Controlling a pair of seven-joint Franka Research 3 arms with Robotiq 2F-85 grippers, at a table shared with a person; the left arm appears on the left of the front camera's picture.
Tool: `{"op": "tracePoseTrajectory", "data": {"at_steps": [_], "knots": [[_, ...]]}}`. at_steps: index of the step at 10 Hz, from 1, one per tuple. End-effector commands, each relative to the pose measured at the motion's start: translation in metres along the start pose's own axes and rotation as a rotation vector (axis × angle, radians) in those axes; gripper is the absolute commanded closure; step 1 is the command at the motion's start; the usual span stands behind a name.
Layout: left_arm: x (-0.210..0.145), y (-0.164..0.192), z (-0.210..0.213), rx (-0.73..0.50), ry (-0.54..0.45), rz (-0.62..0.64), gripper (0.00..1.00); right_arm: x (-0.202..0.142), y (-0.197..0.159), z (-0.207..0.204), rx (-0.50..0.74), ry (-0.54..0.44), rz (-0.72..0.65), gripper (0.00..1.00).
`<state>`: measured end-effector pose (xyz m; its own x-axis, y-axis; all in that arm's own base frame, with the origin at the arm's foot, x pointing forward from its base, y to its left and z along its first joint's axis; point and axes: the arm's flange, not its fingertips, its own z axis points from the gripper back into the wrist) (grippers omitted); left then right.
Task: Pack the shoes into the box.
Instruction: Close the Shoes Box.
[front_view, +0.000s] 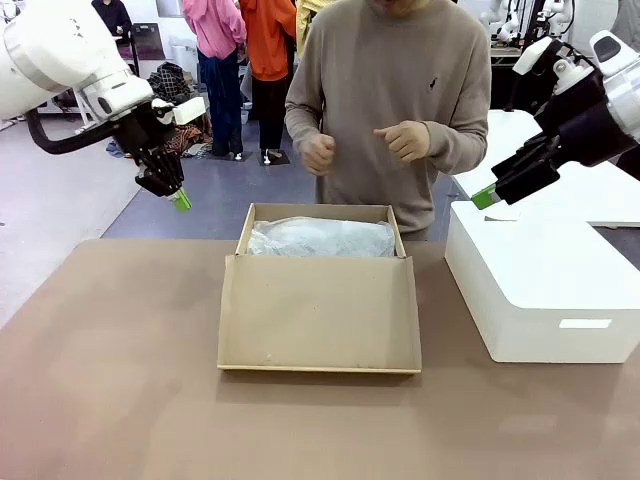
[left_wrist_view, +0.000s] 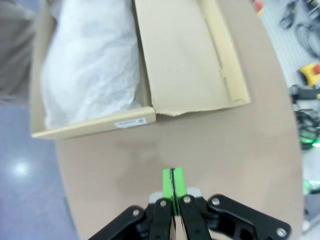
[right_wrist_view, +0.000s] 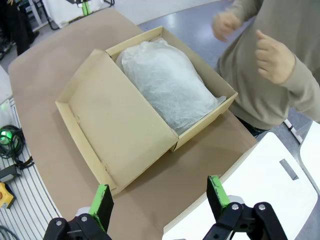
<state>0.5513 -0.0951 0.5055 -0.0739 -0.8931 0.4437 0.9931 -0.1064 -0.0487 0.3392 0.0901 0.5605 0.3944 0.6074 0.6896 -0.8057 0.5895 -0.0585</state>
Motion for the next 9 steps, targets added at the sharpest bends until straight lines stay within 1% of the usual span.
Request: {"op": "tracePoseTrajectory", "data": {"at_steps": [1, 2, 5, 6, 7, 8, 9], "knots": [[-0.019, -0.002, -0.009, -0.057, -0.118, -0.039, 1.0, 0.0, 0.0, 0.0, 0.0, -0.007, 0.0, 0.0], [-0.027, -0.001, -0.018, -0.076, -0.167, -0.042, 1.0, 0.0, 0.0, 0.0, 0.0, -0.007, 0.0, 0.0], [-0.037, 0.001, -0.049, -0.115, -0.215, 0.003, 1.0, 0.0, 0.0, 0.0, 0.0, -0.007, 0.0, 0.0], [-0.036, 0.001, -0.053, -0.11, -0.197, 0.003, 1.0, 0.0, 0.0, 0.0, 0.0, -0.007, 0.0, 0.0], [-0.03, 0.0, -0.052, -0.068, -0.131, 0.035, 1.0, 0.0, 0.0, 0.0, 0.0, -0.007, 0.0, 0.0], [-0.038, 0.004, -0.053, -0.123, -0.182, 0.01, 1.0, 0.0, 0.0, 0.0, 0.0, -0.007, 0.0, 0.0], [-0.038, 0.004, -0.053, -0.123, -0.182, 0.01, 1.0, 0.0, 0.0, 0.0, 0.0, -0.007, 0.0, 0.0]]}}
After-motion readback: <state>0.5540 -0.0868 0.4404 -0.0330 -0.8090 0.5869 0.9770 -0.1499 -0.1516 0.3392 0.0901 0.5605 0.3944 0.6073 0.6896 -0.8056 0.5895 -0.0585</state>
